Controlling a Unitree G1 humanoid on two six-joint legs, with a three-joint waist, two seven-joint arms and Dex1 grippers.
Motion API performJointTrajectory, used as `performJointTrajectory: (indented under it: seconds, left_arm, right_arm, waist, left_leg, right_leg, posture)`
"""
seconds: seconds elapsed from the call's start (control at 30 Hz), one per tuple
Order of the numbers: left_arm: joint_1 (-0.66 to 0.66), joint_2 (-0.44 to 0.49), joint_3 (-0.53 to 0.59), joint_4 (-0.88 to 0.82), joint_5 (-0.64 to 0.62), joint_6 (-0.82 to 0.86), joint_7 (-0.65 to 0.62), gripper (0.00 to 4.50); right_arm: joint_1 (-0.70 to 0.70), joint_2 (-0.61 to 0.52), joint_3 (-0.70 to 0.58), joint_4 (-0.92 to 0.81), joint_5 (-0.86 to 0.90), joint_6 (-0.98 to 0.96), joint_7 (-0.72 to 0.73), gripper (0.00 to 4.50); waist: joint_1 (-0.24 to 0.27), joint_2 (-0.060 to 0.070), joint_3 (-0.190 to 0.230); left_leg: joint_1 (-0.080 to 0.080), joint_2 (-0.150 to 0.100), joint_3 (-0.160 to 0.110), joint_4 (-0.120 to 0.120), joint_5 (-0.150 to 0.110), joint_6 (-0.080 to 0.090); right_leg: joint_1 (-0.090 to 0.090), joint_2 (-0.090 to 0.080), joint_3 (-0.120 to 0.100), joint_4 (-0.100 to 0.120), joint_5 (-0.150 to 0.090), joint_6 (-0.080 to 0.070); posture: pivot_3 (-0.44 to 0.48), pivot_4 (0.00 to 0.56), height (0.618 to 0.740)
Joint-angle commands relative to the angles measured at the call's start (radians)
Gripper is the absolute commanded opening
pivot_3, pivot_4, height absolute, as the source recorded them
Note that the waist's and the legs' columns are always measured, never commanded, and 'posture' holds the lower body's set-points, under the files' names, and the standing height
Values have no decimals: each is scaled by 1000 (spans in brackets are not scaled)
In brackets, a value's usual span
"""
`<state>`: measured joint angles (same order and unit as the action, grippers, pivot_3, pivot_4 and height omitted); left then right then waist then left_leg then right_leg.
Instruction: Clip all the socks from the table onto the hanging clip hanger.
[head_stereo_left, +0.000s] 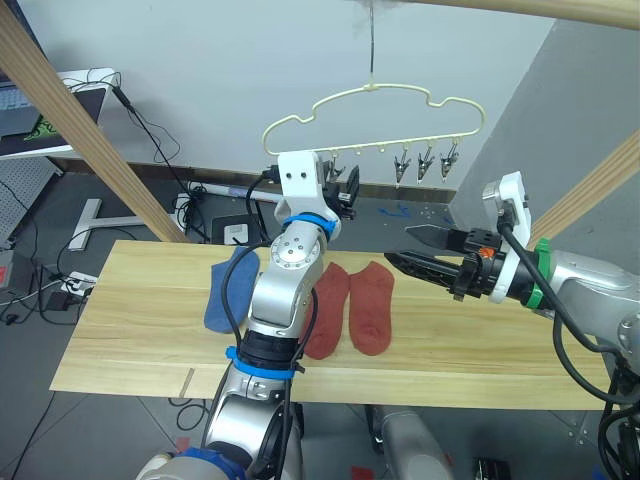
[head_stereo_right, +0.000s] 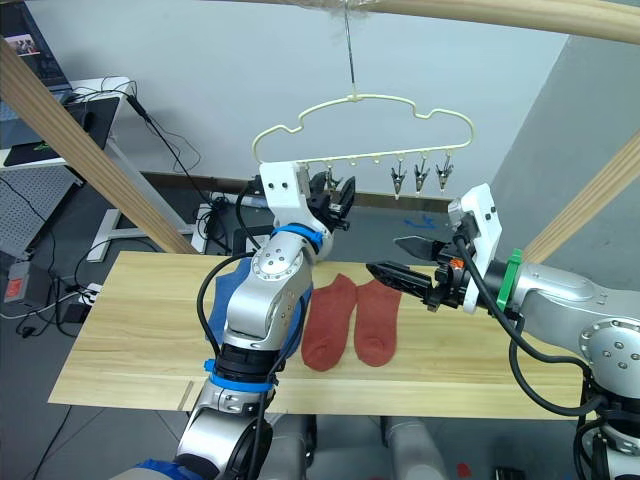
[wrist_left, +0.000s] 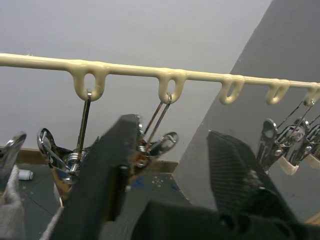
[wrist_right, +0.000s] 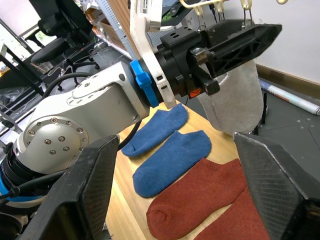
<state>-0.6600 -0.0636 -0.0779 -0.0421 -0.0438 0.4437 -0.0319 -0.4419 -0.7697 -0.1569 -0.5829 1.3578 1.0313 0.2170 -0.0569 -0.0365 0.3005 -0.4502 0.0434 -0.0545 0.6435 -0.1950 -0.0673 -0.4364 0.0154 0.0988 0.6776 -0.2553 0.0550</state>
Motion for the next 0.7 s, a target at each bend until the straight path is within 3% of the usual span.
performJointTrajectory:
  seconds: [0.03,0.7]
  left_arm:
    - [-1,-5,-10,-48,10,-8,7,2634]
    - [-47,-14,9,46,13,-48,26,2634]
  right_arm:
    - [-6,-11,-29,-19,24,-24,7,3799]
    - [4,-16,-29,-26,24,-22,-1,3799]
  waist:
    - [0,0,0]
    - [0,0,0]
  left_leg:
    - [0,0,0,0,0,0]
    - [0,0,0,0,0,0]
  right_leg:
    - [0,0,0,0,0,0]
    - [0,0,0,0,0,0]
  posture:
    - [-97,308,740]
    - [-110,306,740]
